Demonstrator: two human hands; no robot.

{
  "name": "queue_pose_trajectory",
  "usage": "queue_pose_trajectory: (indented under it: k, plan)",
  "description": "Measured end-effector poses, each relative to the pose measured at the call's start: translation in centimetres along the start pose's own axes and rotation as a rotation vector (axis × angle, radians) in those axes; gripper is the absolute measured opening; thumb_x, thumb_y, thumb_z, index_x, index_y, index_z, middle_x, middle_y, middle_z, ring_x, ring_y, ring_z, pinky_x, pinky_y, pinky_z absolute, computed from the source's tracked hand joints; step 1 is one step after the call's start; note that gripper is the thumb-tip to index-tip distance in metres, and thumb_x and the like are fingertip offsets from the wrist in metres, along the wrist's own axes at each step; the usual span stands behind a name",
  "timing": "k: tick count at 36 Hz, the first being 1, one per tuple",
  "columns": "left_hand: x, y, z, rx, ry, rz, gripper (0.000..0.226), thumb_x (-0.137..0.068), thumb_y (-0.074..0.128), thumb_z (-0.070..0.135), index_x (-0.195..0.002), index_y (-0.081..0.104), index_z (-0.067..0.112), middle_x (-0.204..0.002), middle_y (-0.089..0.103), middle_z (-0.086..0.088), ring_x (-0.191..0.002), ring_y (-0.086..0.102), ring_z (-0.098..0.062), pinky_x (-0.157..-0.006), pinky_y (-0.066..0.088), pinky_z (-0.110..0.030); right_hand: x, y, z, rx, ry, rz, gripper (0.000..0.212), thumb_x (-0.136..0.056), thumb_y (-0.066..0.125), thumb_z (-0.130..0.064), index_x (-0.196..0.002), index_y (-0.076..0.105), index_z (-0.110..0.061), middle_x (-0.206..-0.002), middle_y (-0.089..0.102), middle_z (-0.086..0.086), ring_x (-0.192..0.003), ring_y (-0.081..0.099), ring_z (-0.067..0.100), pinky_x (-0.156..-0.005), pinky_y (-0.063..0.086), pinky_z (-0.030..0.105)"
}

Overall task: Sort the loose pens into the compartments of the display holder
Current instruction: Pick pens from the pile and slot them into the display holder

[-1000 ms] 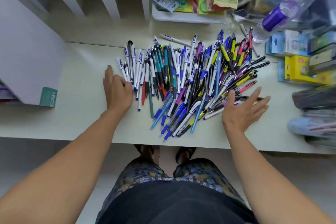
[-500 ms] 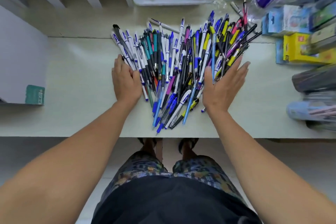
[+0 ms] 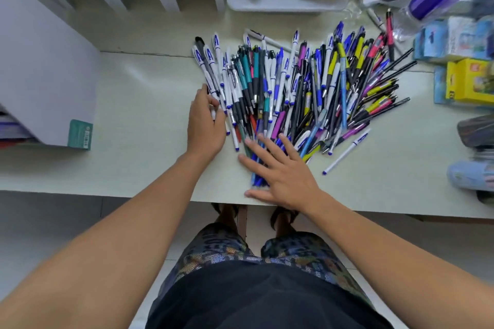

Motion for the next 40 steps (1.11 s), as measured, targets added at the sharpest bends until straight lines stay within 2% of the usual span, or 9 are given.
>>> queue_pose_trajectory:
  k: [5, 8, 13, 16, 20, 27, 32, 36, 40]
  plan:
    - [0.5, -0.3, 0.2, -0.038, 0.039, 0.044, 0.017, -0.096, 0.059, 0.019, -0.109, 0.056, 0.008, -0.103, 0.052, 0.005, -0.103, 0.052, -0.02, -0.086, 0.043, -0.033, -1.1, -0.5, 3.5, -0.008, 0.024, -0.081, 0.07, -0.099, 0.034, -0.072, -0.16, 0.027, -0.036, -0.17, 0.015, 0.0, -0.156, 0.018, 0.028, -0.126, 0.007, 0.055]
    - [1.2, -0.1, 0.6, 0.035, -0.025, 0.028, 0.035, -0.093, 0.066, 0.023, -0.12, 0.051, 0.008, -0.116, 0.05, 0.006, -0.109, 0.049, -0.019, -0.09, 0.042, -0.032, -2.0, -1.2, 4.8, -0.092, 0.043, -0.046, 0.069, -0.096, 0.043, -0.071, -0.155, 0.04, -0.035, -0.169, 0.023, 0.002, -0.155, 0.021, 0.028, -0.127, 0.008, 0.054]
    - [1.5, -0.2, 1.2, 0.14, -0.213, 0.103, 0.055, -0.077, 0.075, 0.029, -0.119, 0.04, 0.02, -0.123, 0.041, 0.001, -0.11, 0.054, -0.021, -0.093, 0.05, -0.037, -2.8, -4.8, 5.7, -0.431, 0.179, 0.334, 0.043, -0.094, 0.063, -0.049, -0.107, 0.077, -0.01, -0.125, 0.068, 0.013, -0.12, 0.06, 0.032, -0.104, 0.044, 0.051]
    - [1.6, -0.8, 1.4, 0.035, -0.346, 0.156, 0.072, -0.075, 0.078, 0.039, -0.131, 0.04, 0.015, -0.135, 0.039, -0.004, -0.124, 0.044, -0.024, -0.088, 0.038, -0.029, -3.4, -6.8, 6.3, -0.535, 0.357, 0.524, 0.031, -0.093, 0.062, -0.032, -0.087, 0.076, -0.005, -0.096, 0.069, 0.011, -0.095, 0.062, 0.027, -0.085, 0.049, 0.044]
    - [1.8, -0.4, 1.8, 0.018, -0.477, 0.102, 0.078, -0.072, 0.081, 0.055, -0.125, 0.042, 0.013, -0.121, 0.039, 0.0, -0.114, 0.05, -0.024, -0.08, 0.037, -0.031, -4.4, -8.2, 6.7, -0.591, 0.535, 0.651, 0.026, -0.093, 0.063, -0.025, -0.081, 0.074, -0.004, -0.087, 0.067, 0.009, -0.09, 0.061, 0.025, -0.083, 0.049, 0.035]
    - [1.5, 2.1, 4.0, -0.059, -0.572, -0.008, 0.092, -0.064, 0.088, 0.053, -0.129, 0.042, 0.009, -0.133, 0.044, -0.012, -0.119, 0.053, -0.034, -0.086, 0.055, -0.041, -5.7, -7.8, 6.4, -0.655, 0.655, 0.62, 0.021, -0.092, 0.065, -0.024, -0.081, 0.073, -0.008, -0.086, 0.067, 0.004, -0.089, 0.06, 0.019, -0.084, 0.045, 0.022]
    - [1.2, 2.8, 5.5, -0.117, -0.481, -0.084, 0.082, -0.077, 0.084, 0.045, -0.137, 0.043, 0.007, -0.133, 0.048, -0.013, -0.116, 0.058, -0.034, -0.073, 0.043, -0.033, -5.3, -7.6, 6.5, -0.657, 0.641, 0.574, 0.021, -0.092, 0.065, -0.023, -0.081, 0.073, -0.007, -0.086, 0.067, 0.004, -0.088, 0.061, 0.018, -0.083, 0.047, 0.025]
    - [1.3, 2.4, 5.8, -0.131, -0.422, -0.106, 0.039, -0.078, 0.084, 0.038, -0.079, 0.053, 0.013, -0.079, 0.055, 0.0, -0.078, 0.061, -0.025, -0.051, 0.037, -0.027, -4.4, -7.2, 6.7, -0.674, 0.669, 0.541, 0.023, -0.093, 0.064, -0.023, -0.08, 0.073, -0.008, -0.084, 0.066, 0.002, -0.086, 0.061, 0.019, -0.08, 0.049, 0.029]
    - [1.5, 1.9, 5.2, -0.123, -0.413, -0.092, 0.042, -0.079, 0.082, 0.032, -0.065, 0.046, 0.016, -0.067, 0.051, 0.002, -0.056, 0.05, -0.012, -0.043, 0.03, -0.025, -3.9, -6.8, 6.6, -0.698, 0.687, 0.526, 0.025, -0.094, 0.063, -0.026, -0.078, 0.073, -0.008, -0.082, 0.066, 0.002, -0.083, 0.06, 0.017, -0.077, 0.049, 0.031]
Point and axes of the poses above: each hand's wrist, its own x-axis away from the middle knuckle, its own y-axis out of the palm, z = x × y, the point moved 6 cm from there along -x, towards the middle knuckle
